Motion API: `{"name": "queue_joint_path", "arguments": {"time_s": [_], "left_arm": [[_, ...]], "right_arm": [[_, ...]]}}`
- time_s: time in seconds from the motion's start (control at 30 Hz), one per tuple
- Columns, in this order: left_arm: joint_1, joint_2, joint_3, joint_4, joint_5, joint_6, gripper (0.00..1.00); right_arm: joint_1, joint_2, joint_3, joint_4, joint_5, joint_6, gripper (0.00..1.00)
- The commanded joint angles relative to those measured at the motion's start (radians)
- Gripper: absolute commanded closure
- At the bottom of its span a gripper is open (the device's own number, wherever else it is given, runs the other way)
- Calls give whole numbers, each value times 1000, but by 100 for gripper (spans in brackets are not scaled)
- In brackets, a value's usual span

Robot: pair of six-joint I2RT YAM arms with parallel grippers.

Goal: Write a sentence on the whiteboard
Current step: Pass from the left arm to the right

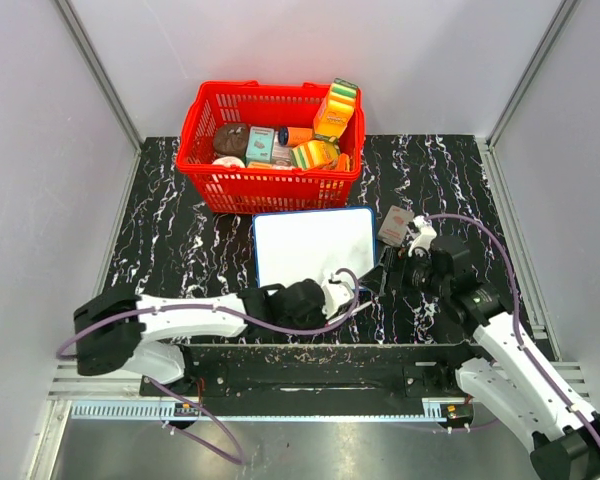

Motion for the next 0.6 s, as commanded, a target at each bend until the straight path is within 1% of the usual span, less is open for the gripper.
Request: {"name": "queue_joint_path", "arguments": {"time_s": [0.0, 0.07, 0.1, 0.13, 0.23, 0.33, 0.37, 0.4, 0.43, 0.47, 0.5, 0.57], "left_arm": [[-3, -146, 64, -187, 93, 26, 100], [-3, -209, 84, -271, 119, 23, 100], [-3, -227, 101, -296, 133, 23, 100], [-4, -247, 112, -351, 136, 24, 100], [-3, -320, 147, -429, 143, 23, 100], [-3, -369, 181, -523, 160, 26, 100], [-3, -392, 187, -534, 171, 27, 100], [-1, -399, 202, -543, 173, 29, 100], [-3, -409, 210, -554, 171, 29, 100], [-3, -427, 216, -571, 174, 35, 100], [-3, -433, 233, -580, 176, 37, 100], [-1, -445, 245, -604, 179, 43, 100]], "right_arm": [[-4, -42, 22, 113, -175, -36, 6], [-2, -41, -3, 178, -218, -20, 5], [-1, -38, -12, 205, -265, -13, 5], [1, -35, -15, 225, -281, -5, 4], [42, -22, -7, 264, -304, -29, 4], [149, 7, 35, 267, -286, -81, 4], [181, 19, 46, 270, -280, -92, 4], [243, 51, 55, 273, -276, -103, 5], [266, 68, 63, 276, -282, -106, 5], [283, 102, 68, 308, -301, -103, 6], [312, 114, 69, 330, -354, -99, 7], [332, 123, 50, 395, -390, -73, 8]]}}
